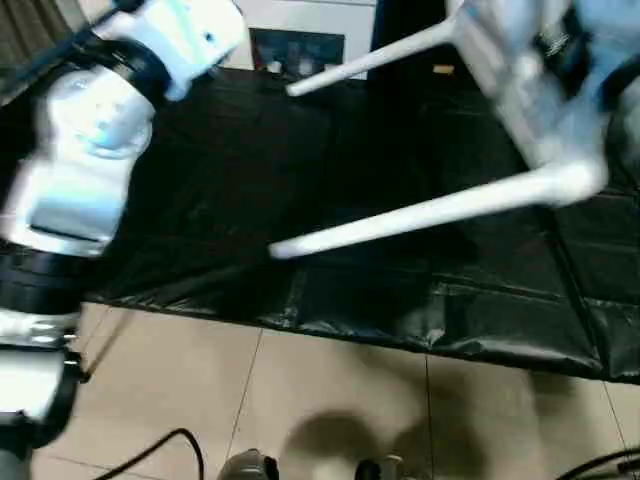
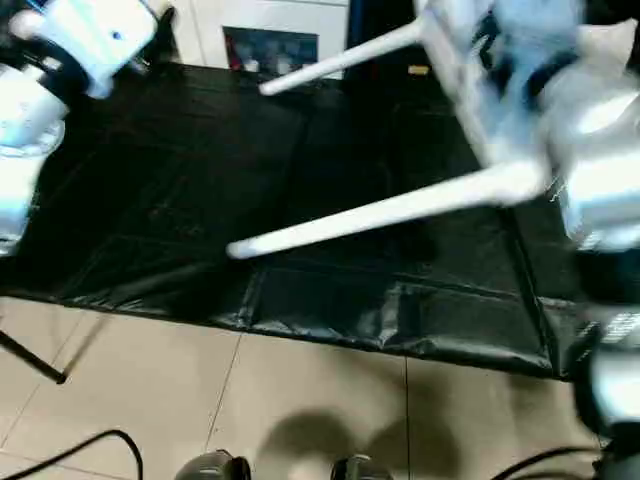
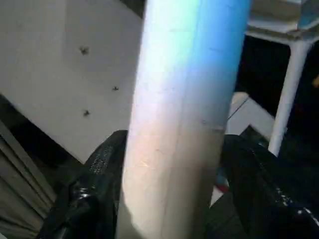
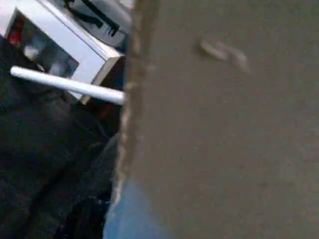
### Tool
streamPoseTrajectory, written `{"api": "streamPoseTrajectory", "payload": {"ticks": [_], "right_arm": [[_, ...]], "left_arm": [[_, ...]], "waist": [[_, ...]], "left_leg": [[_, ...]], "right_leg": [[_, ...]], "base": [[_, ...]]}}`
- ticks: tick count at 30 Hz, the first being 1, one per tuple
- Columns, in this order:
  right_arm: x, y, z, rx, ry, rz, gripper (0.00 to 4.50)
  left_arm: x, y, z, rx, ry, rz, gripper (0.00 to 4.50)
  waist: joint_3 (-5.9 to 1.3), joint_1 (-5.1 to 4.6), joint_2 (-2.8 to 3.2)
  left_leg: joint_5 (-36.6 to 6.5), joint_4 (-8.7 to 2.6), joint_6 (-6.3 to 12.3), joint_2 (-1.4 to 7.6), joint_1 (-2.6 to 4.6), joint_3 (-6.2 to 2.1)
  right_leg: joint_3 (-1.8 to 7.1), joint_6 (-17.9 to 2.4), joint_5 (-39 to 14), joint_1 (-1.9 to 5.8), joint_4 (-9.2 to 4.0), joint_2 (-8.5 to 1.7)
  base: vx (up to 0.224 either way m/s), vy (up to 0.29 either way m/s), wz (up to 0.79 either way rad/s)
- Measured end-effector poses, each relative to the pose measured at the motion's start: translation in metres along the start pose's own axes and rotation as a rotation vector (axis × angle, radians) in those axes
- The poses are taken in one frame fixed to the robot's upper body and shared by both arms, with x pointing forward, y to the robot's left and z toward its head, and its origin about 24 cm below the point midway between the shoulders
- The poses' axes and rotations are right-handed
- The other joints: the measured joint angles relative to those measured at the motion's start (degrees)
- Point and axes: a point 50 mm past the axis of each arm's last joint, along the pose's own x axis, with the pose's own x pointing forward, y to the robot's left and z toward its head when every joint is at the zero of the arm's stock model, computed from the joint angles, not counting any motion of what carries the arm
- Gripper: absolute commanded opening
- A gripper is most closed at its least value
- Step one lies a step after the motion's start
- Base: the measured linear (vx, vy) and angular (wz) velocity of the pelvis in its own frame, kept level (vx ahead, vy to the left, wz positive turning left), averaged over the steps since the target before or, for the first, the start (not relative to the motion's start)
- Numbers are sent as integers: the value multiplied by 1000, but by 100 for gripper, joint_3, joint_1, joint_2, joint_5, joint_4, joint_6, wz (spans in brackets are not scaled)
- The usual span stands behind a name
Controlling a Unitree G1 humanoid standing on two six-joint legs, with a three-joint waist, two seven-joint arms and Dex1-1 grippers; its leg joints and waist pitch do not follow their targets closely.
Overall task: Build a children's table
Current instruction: Flip table
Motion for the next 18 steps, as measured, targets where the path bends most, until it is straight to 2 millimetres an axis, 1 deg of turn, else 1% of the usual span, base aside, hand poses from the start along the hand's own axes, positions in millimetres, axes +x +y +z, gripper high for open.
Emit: {"api": "streamPoseTrajectory", "payload": {"ticks": [1, 2, 3, 4, 6, 7, 9, 10, 11, 12, 13, 15, 16, 18], "right_arm": [[0, -9, 6, -35, 2, -3, 197], [-1, -13, 10, -61, -1, -6, 197], [-1, -16, 13, -80, -1, -10, 197], [0, -19, 16, -101, 1, -10, 197], [2, -23, 20, -121, 2, -2, 197], [5, -25, 24, -141, 0, 7, 197], [9, -30, 28, -164, -2, 17, 197], [11, -30, 31, -181, -8, 25, 197], [12, -30, 33, -194, -11, 28, 197], [14, -31, 36, -202, -16, 35, 197], [17, -30, 38, -217, -24, 41, 197], [20, -29, 44, -237, -43, 54, 197], [21, -29, 47, -247, -55, 58, 197], [25, -25, 55, -255, -79, 82, 197]], "left_arm": [[1, -5, 2, -19, -5, -8, 289], [2, -7, 2, -28, -6, -13, 277], [2, -9, 3, -36, -5, -17, 274], [2, -12, 3, -48, -3, -19, 275], [2, -16, 4, -68, -6, -16, 243], [1, -19, 3, -85, 3, -12, 232], [0, -21, 3, -132, 11, 1, 236], [-2, -22, 1, -149, 19, 4, 215], [-2, -24, 1, -169, 25, 5, 215], [-3, -25, -1, -199, 37, 10, 197], [-5, -27, -2, -230, 51, 17, 189], [-9, -30, -5, -247, 71, 16, 191], [-11, -30, -7, -271, 84, 27, 174], [-16, -33, -12, -298, 110, 39, 168]], "waist": [[3, 0, -5], [3, -7, -22], [1, -16, -43], [0, -38, -76], [8, -68, -107], [10, -93, -112], [10, -129, -128], [7, -147, -145], [8, -158, -155], [8, -173, -160], [8, -185, -172], [5, -202, -178], [3, -200, -189], [2, -215, -197]], "left_leg": [[-1, 4, 1, 1, 1, 0], [-1, 6, 1, 2, 1, 0], [-1, 9, 1, 4, 1, 0], [-1, 16, 1, 9, 4, -1], [-2, 25, 2, 12, 1, -1], [-5, 37, 5, 13, -2, 0], [-5, 41, 6, 13, -6, 0], [-5, 45, 6, 15, -5, 0], [-5, 46, 6, 17, -5, -1], [-5, 49, 6, 18, -5, -1], [-5, 50, 6, 18, -6, -1], [-6, 51, 6, 18, -4, -1], [-6, 52, 7, 19, -4, -1], [-6, 54, 6, 21, 0, -1]], "right_leg": [[-1, 0, 0, 4, 1, 0], [-1, 1, -1, 5, 2, 1], [-1, 3, -2, 4, 6, 1], [-2, 8, -5, 6, 10, 4], [-3, 12, -6, 6, 11, 5], [-3, 16, -4, 3, 12, 4], [-4, 20, -6, 4, 9, 3], [-5, 23, -8, 6, 11, 4], [-7, 24, -8, 7, 11, 5], [-7, 24, -8, 7, 11, 4], [-7, 24, -8, 7, 9, 5], [-6, 24, -8, 8, 10, 5], [-6, 24, -8, 10, 10, 6], [-7, 23, -8, 10, 10, 6]], "base": [[0, 0, 0], [0, 0, 0], [0, 0, 0], [0, 0, 0], [0, 0, 0], [0, 0, 0], [0, 0, 0], [0, 0, 0], [0, 0, 0], [0, 0, 0], [0, 0, 0], [0, 0, 0], [0, 0, 0], [0, 0, 0]]}}
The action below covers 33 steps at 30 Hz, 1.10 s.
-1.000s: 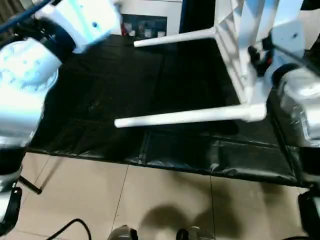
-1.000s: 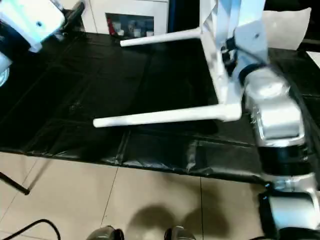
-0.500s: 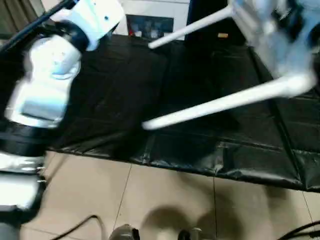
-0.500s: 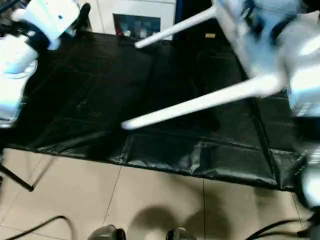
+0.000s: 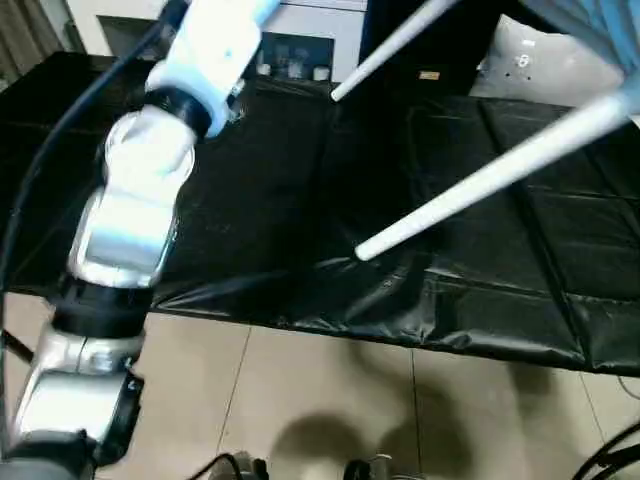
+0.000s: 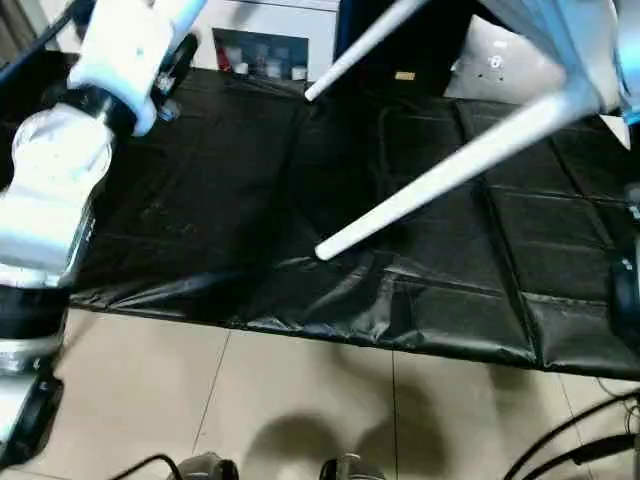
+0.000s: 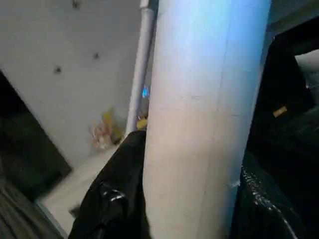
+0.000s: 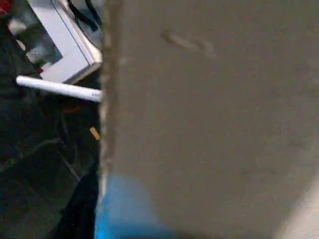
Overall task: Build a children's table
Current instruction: Flip table
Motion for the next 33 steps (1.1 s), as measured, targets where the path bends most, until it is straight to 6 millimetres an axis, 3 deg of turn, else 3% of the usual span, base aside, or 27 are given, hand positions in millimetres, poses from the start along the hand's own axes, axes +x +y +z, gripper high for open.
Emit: {"api": "streamPoseTrajectory", "payload": {"ticks": [3, 8, 15, 21, 24, 28, 33], "right_arm": [[3, 1, 9, -22, -40, 28, 268], [5, 8, 29, -70, -151, 132, 313], [2, 11, 38, -52, -228, 250, 370], [-18, 6, 41, -41, -342, 374, 423], [-25, 4, 41, -15, -383, 398, 448], [-32, 3, 41, 56, -462, 430, 450], [-49, 6, 44, 155, -617, 471, 450]], "left_arm": [[-6, -4, -9, -42, 30, 16, 163], [-17, -1, -31, -32, 107, 42, 159], [-22, -2, -58, -44, 137, 50, 154], [-20, -1, -79, -72, 162, 46, 154], [-16, 1, -84, -80, 161, 42, 154], [-11, 5, -86, -68, 156, 33, 154], [-6, 5, -86, -62, 123, 20, 154]], "waist": [[-4, 5, -25], [-37, -34, -127], [-64, 28, -215], [-59, 62, -209], [-49, 92, -178], [-35, 123, -127], [-36, 135, -108]], "left_leg": [[0, 1, 0, 1, 0, 0], [-1, 1, -1, 13, 18, -4], [-6, 1, 6, 14, 21, -12], [-19, 1, 29, 9, 23, -12], [-21, 1, 33, 9, 31, -12], [-22, 1, 34, 10, 40, -12], [-22, -5, 34, 14, 50, -13]], "right_leg": [[-1, 1, -1, 4, -2, 1], [-11, 4, -2, 23, -8, 7], [-19, 4, -2, 80, -70, 11], [-14, -3, 7, 122, -110, 11], [-14, -34, 26, 142, -118, 10], [-15, -35, 27, 152, -117, 10], [-19, -33, 27, 156, -109, 11]], "base": [[0, 0, 0], [0, 0, 0], [0, 0, 0], [0, 0, 0], [0, 0, 0], [0, 0, 0], [0, 0, 0]]}}
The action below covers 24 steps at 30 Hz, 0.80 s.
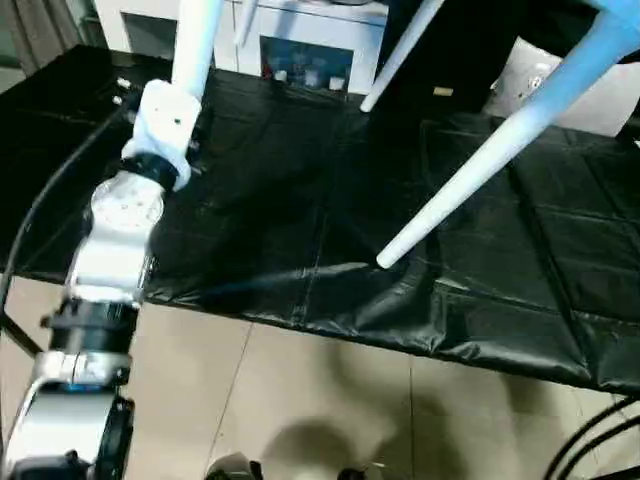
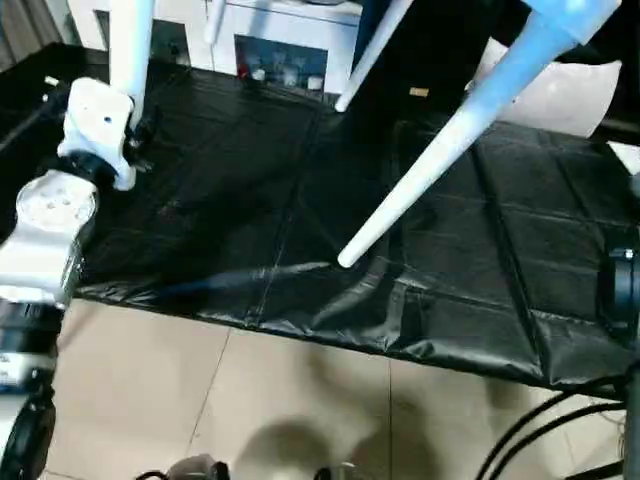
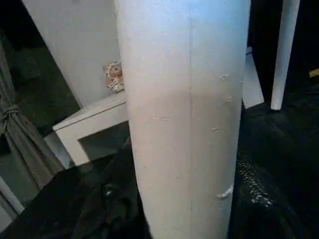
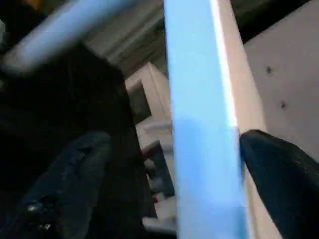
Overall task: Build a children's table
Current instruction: Flip table
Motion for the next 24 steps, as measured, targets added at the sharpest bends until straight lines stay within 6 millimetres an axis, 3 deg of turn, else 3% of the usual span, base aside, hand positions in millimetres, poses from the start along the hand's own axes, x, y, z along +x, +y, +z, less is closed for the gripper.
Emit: {"api": "streamPoseTrajectory", "payload": {"ticks": [4, 9, 15, 19, 24], "right_arm": [[-5, 1, 15, 107, -224, -87, 450], [-51, -22, 20, 211, -416, -458, 450], [-101, -14, -19, 353, -435, -699, 450], [-142, 9, -59, 529, -444, -796, 450], [-174, 43, -101, 691, -377, -839, 450]], "left_arm": [[4, -3, 3, 19, -40, -18, 154], [3, -1, 1, 37, -46, -29, 154], [0, 0, -3, 43, -46, -31, 154], [-1, -2, -6, 41, -53, -43, 154], [-4, -1, -11, 38, -41, -42, 154]], "waist": [[-2, 37, 47], [-7, 57, 61], [-6, 46, 137], [-19, 42, 195], [-55, -1, 257]], "left_leg": [[0, -2, -1, 2, 1, 0], [0, -3, -1, 1, 8, 1], [0, -9, -1, -4, 38, 4], [0, -33, -1, -4, 111, 6], [0, -58, -2, -7, 157, 13]], "right_leg": [[-2, 1, 2, -2, 1, 1], [-1, 2, 1, 8, -10, 1], [0, 1, 7, 31, -17, -1], [-3, 41, -16, 95, -33, -1], [-6, 53, -23, 123, -41, -2]], "base": [[0, 0, 0], [0, 0, 0], [0, 0, 0], [0, 0, 0], [0, 0, 0]]}}
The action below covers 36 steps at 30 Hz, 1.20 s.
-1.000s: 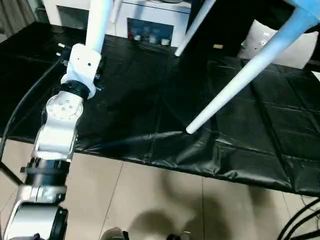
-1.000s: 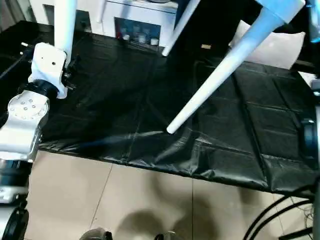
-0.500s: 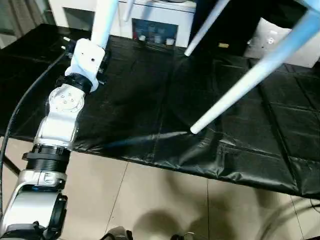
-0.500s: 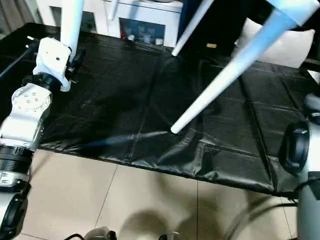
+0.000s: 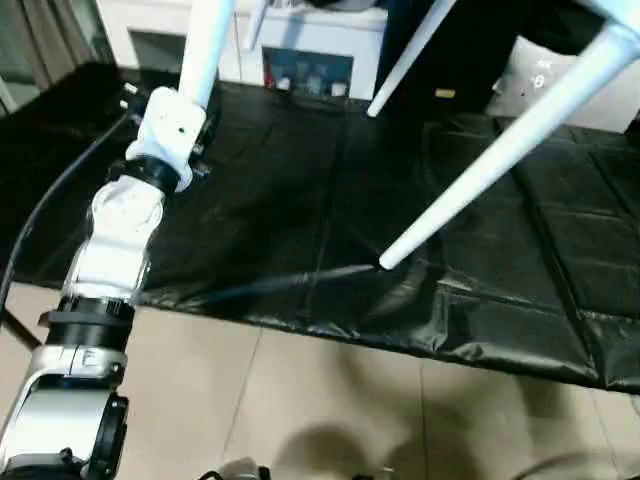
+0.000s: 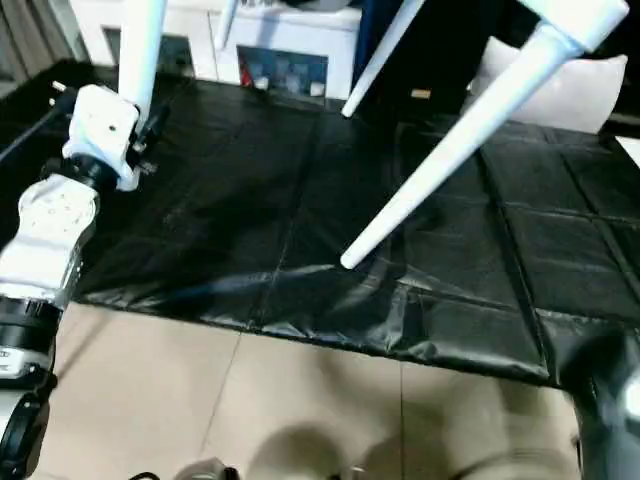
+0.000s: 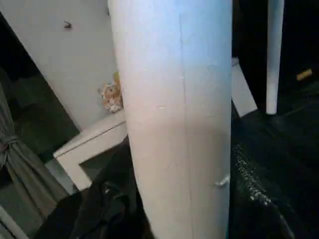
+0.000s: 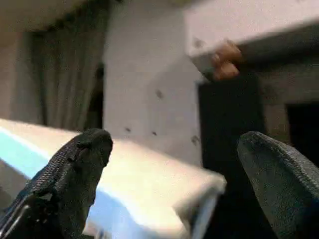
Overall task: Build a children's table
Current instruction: Flip table
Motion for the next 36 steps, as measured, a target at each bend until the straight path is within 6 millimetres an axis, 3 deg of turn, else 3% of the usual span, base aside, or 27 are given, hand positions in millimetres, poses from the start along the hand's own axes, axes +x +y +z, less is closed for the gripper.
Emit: {"api": "streamPoseTrajectory", "payload": {"ticks": [4, 9, 12, 14, 19, 21, 23, 25, 27, 30, 34, 36], "right_arm": [[-30, -12, -37, 52, 140, -66, 450], [-51, 0, -92, 157, 325, -43, 450], [-40, 21, -125, 205, 422, 40, 450], [-26, 34, -146, 207, 463, 76, 450], [12, 56, -177, 202, 467, 96, 450], [20, 60, -182, 186, 469, 89, 450], [26, 61, -188, 181, 477, 77, 450], [30, 67, -190, 199, 469, 107, 450], [30, 73, -188, 231, 457, 143, 450], [25, 77, -180, 252, 433, 198, 450], [12, 89, -161, 265, 382, 258, 450], [9, 95, -154, 252, 370, 275, 450]], "left_arm": [[-1, -1, -1, 0, 0, -1, 154], [-3, -2, -7, -18, 12, -3, 154], [-4, -3, -10, -31, 21, -4, 154], [-4, -4, -12, -34, 23, -6, 154], [-3, -7, -16, -52, 25, -22, 154], [-2, -8, -16, -55, 18, -32, 154], [-2, -9, -19, -63, 23, -37, 154], [-2, -10, -21, -71, 22, -38, 154], [-1, -12, -23, -81, 30, -40, 154], [-1, -15, -32, -117, 65, -42, 154], [-1, -28, -45, -188, 128, -52, 154], [-2, -32, -51, -219, 150, -49, 154]], "waist": [[-10, -61, 10], [-12, -135, 55], [-6, -176, 107], [-5, -235, 106], [32, -283, 141], [48, -259, 115], [46, -224, 34], [50, -137, 7], [46, -108, -19], [36, -76, -62], [21, 50, -93], [12, 111, -90]], "left_leg": [[0, -9, 0, 0, 13, -1], [0, -22, 0, 19, 27, -26], [-1, -35, -1, 40, 38, -49], [-3, -31, 0, 36, 46, -52], [-7, -34, 3, 32, 46, -81], [-7, -48, 3, 21, 45, -76], [-11, -60, -3, -40, 54, -53], [-25, -62, -10, -40, 41, -61], [-25, -65, -10, -35, 23, -74], [-25, -65, -10, -40, -8, -55], [-45, -67, 35, -46, -56, 16], [-54, -80, 56, -47, -83, 45]], "right_leg": [[-16, 4, -2, 2, -7, -4], [-102, 4, -2, 25, -96, -15], [-192, 4, -2, 80, -201, -29], [-283, 4, -2, 113, -218, -94], [-435, 15, -10, 189, -282, -174], [-412, 22, -19, 189, -256, -177], [-325, 40, -37, 127, -179, -201], [-335, 50, -43, 112, -186, -206], [-342, 66, -53, 108, -195, -199], [-292, 70, -55, 87, -192, -189], [-160, 65, 30, 70, -171, -171], [-122, 73, 7, 19, -150, -168]], "base": [[0, 0, 0], [0, 0, 0], [0, 0, 0], [0, 0, 0], [0, 0, 0], [0, 0, 0], [0, 0, 0], [0, 0, 0], [0, 0, 0], [0, 0, 0], [82, 6, 8], [86, -2, 4]]}}
